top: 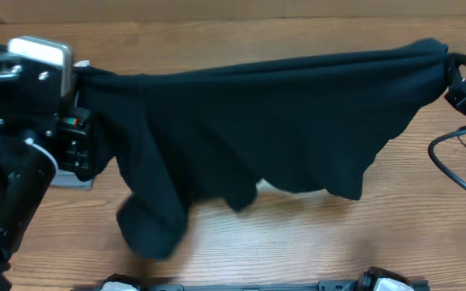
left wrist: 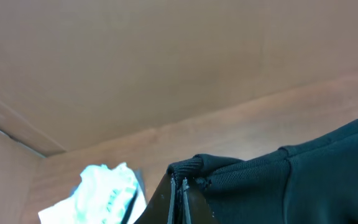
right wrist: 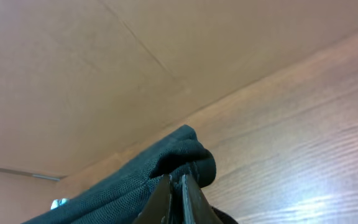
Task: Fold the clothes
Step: 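Lift the stretched shirt off the table with both grippers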
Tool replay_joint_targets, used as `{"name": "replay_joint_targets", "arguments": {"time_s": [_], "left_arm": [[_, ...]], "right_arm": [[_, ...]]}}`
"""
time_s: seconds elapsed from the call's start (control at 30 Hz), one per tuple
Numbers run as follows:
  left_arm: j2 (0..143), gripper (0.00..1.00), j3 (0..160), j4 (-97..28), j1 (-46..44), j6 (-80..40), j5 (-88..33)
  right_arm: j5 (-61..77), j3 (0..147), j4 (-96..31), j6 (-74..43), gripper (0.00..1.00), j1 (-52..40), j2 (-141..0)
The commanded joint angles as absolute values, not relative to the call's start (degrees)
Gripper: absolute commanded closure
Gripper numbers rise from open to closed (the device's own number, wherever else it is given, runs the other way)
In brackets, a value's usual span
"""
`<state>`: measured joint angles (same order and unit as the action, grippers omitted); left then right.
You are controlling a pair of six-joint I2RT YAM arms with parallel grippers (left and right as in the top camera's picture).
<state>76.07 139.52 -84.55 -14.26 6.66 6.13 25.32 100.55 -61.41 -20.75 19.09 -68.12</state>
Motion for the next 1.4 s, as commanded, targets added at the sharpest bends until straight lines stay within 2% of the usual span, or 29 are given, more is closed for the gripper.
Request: {"name": "replay_joint_targets", "arguments": {"time_s": [0.0,0.27,0.47,0.7,0.83,1.0,1.23,1.37], "left_arm": [[75.6,0.96,140.1,-83.9,-13.8,8.1,7.6],[73.5,0.96,140.1,-84.7,-13.9,9.9,0.8],[70.1,0.96,140.1,-86.8,-13.9,7.9,6.8],[68.5,0.96,140.1,-86.7,-13.9,7.7,6.3],[69.8,0.96,140.0,-86.8,-13.9,7.7,6.1],[71.7,0.96,140.0,-86.8,-13.9,7.6,6.1],[76.7,0.96,140.0,-86.5,-13.9,7.7,0.2],[75.9,0.96,140.1,-87.3,-13.9,7.4,0.4]], "right_arm": [[19.9,101.6,-61.4,-21.2,0.96,20.0,-66.7],[19.9,106.4,-66.4,-21.2,0.96,20.0,-64.2],[18.7,113.8,-73.6,-21.0,0.96,20.0,-64.2],[16.2,117.4,-80.1,-21.0,0.96,20.0,-64.2],[22.2,117.4,-80.3,-19.3,0.96,19.9,-64.4],[21.6,117.4,-80.0,-19.2,0.96,19.9,-64.6],[27.8,117.4,-71.0,-13.5,0.96,19.9,-67.8],[29.2,117.5,-73.3,-14.2,0.96,19.9,-67.5]]}}
